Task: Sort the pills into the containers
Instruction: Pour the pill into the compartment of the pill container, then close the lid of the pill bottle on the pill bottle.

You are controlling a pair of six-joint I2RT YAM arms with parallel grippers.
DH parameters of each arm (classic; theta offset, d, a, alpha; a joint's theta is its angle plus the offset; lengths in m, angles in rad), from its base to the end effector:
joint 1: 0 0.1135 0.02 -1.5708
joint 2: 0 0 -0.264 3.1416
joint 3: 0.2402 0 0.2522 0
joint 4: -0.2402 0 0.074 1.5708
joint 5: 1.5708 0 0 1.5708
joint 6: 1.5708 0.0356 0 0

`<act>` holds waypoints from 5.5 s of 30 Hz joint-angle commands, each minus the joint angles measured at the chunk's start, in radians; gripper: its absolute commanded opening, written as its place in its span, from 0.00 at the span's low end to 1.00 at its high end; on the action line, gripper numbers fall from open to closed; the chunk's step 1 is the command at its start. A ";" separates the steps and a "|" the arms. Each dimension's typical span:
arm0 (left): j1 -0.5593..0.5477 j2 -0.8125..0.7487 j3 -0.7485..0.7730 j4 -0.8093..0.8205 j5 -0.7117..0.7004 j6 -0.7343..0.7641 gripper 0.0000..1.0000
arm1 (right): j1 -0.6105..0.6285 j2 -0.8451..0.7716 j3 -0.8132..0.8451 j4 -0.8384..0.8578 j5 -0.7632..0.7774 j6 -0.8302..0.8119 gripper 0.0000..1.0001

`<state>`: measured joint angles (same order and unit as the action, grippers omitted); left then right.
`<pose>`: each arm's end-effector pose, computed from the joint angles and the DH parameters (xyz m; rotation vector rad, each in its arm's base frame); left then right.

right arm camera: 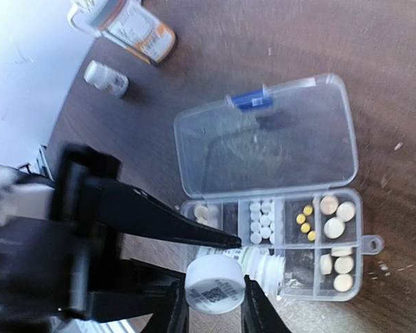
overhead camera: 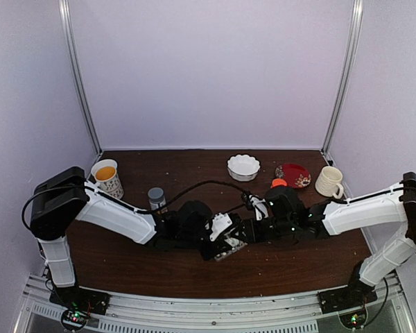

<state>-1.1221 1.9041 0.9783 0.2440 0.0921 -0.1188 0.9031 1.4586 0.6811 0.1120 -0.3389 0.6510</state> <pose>0.1647 -0.3497 0.1343 1.1824 2.0480 -0.7433 0.1713 0.2364 0.1803 -0.5157 2.4309 1.1466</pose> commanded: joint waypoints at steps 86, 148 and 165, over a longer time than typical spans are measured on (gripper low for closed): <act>-0.010 -0.265 -0.128 0.141 0.007 0.019 0.00 | -0.088 -0.363 0.148 -0.373 -0.020 -0.298 0.00; -0.010 -0.590 -0.295 0.631 0.333 0.035 0.00 | 0.164 -0.183 0.729 -0.882 -0.194 -0.801 0.00; -0.009 -0.548 -0.227 0.666 0.455 -0.127 0.00 | 0.223 -0.195 0.691 -0.817 -0.196 -0.964 0.00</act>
<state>-1.1294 1.3357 0.6655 0.7959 0.4881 -0.1463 1.0973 1.2755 1.4094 -0.7826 -0.4919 -0.2379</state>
